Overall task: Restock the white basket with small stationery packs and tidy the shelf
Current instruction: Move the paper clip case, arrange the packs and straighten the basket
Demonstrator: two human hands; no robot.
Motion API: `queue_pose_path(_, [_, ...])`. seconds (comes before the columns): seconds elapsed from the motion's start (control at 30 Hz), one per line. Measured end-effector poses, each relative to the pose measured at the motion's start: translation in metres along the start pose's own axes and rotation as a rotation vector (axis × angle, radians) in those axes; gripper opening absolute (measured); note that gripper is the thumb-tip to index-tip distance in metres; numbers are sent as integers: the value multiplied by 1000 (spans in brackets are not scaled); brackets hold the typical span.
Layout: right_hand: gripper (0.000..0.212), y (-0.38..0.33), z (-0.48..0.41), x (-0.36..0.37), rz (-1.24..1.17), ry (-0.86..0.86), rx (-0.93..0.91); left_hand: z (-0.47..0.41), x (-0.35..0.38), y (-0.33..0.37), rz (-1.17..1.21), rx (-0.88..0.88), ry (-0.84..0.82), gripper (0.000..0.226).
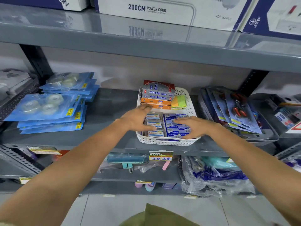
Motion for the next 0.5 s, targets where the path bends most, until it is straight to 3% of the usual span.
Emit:
queue_pose_path(0.17, [79,-6,-6,4,60,-39,-33,-25,24,15,-229,48,-274,96])
queue_pose_path(0.5, [76,-7,-8,3,102,-36,-23,-36,30,8,-280,62,-355,90])
Point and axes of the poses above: each hand's wrist, its own z-axis away from the middle knuckle, its own x-axis out of the palm, y = z × x, the point moved 3 cm from there along -z, towards the middle knuckle, and after that the axes turned 5 degrees about -x, right-handed, at the moved point
